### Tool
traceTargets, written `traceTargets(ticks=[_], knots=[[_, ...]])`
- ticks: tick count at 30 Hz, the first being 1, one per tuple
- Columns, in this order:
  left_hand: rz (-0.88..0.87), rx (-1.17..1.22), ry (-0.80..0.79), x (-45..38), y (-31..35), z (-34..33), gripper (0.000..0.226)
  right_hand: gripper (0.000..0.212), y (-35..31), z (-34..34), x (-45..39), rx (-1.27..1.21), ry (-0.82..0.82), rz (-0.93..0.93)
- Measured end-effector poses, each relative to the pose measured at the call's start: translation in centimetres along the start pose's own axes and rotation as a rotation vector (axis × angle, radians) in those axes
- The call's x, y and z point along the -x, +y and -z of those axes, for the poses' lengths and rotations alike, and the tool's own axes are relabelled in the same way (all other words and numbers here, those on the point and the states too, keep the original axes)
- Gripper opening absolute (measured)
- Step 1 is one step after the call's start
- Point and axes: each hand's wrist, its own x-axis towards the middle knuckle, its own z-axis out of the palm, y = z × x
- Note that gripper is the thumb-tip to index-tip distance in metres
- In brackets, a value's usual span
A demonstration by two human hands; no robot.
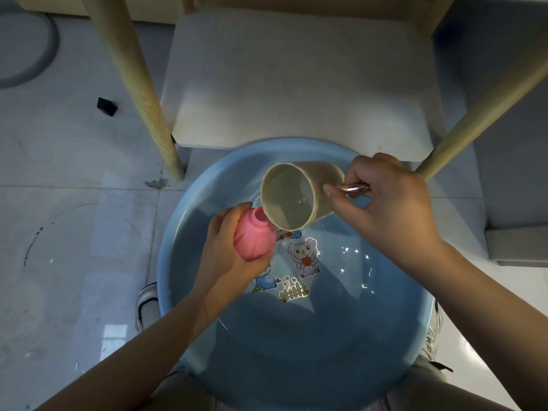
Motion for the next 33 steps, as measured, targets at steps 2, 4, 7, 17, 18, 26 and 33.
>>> traceTargets(ticks=[2, 4, 7, 17, 18, 26, 33], knots=[[0.008, 0.018, 0.003, 0.0, 0.0, 0.0, 0.087, 0.028, 0.0, 0.1, 0.0, 0.022, 0.015, 0.021], [-0.004, 0.02, -0.005, 0.0, -0.1, 0.0, 0.088, 0.028, -0.1, 0.2, -0.1, 0.052, 0.026, 0.055], [-0.012, 0.027, -0.011, -0.1, 0.0, -0.2, 0.088, 0.028, -0.4, 0.6, -0.2, 0.073, 0.045, 0.107], [-0.048, 0.061, -0.014, 0.0, 0.2, -0.2, 0.084, 0.027, -1.2, 1.8, -0.9, 0.124, 0.108, 0.256], [-0.05, 0.072, -0.009, 0.0, 0.2, -0.2, 0.083, 0.027, -1.2, 1.8, -0.9, 0.127, 0.108, 0.263], [-0.051, 0.108, -0.018, 0.2, 0.2, -0.2, 0.083, 0.028, -1.4, 2.1, -1.1, 0.157, 0.117, 0.297], [-0.052, 0.093, -0.011, 0.0, 0.0, -0.3, 0.085, 0.028, -1.4, 2.3, -1.1, 0.162, 0.118, 0.307]])
